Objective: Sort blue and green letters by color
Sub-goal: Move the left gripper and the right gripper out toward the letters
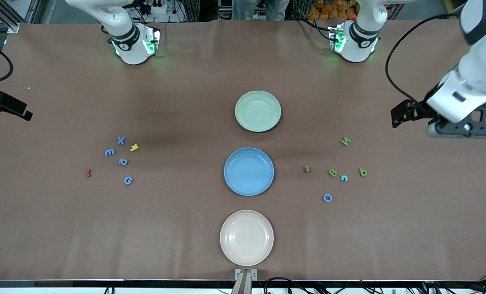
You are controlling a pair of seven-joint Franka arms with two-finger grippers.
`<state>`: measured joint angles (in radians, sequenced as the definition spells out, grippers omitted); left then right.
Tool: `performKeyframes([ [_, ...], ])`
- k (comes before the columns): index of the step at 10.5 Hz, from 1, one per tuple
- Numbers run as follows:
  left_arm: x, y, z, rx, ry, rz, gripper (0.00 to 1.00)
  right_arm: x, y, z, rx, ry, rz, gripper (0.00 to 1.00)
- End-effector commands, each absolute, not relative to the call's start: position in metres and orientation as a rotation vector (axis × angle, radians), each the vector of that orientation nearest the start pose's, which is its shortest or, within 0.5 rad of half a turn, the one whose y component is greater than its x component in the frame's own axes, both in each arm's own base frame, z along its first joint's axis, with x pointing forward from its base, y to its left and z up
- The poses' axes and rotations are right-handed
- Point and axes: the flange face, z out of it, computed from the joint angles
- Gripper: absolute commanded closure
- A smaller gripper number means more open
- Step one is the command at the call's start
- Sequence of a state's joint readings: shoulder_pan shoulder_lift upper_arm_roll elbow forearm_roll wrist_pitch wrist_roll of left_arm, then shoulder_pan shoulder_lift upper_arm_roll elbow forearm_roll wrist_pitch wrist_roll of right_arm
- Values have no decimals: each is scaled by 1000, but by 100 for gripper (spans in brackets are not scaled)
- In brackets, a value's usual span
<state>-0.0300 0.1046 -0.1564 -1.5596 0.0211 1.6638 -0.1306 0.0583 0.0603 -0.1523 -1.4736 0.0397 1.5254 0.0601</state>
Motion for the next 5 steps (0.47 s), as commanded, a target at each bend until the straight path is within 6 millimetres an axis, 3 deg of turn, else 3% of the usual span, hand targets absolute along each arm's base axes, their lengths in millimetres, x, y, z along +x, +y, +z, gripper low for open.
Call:
performKeyframes([
  [1, 601, -112, 511, -3148, 86, 72, 0, 567, -46, 636, -3086, 219, 0, 0],
  [3, 597, -104, 462, -3151, 64, 44, 0, 568, -38, 634, -3088, 198, 12, 0],
  [5, 594, -91, 422, -3149, 38, 8, 0, 570, -44, 626, -3087, 222, 38, 0],
])
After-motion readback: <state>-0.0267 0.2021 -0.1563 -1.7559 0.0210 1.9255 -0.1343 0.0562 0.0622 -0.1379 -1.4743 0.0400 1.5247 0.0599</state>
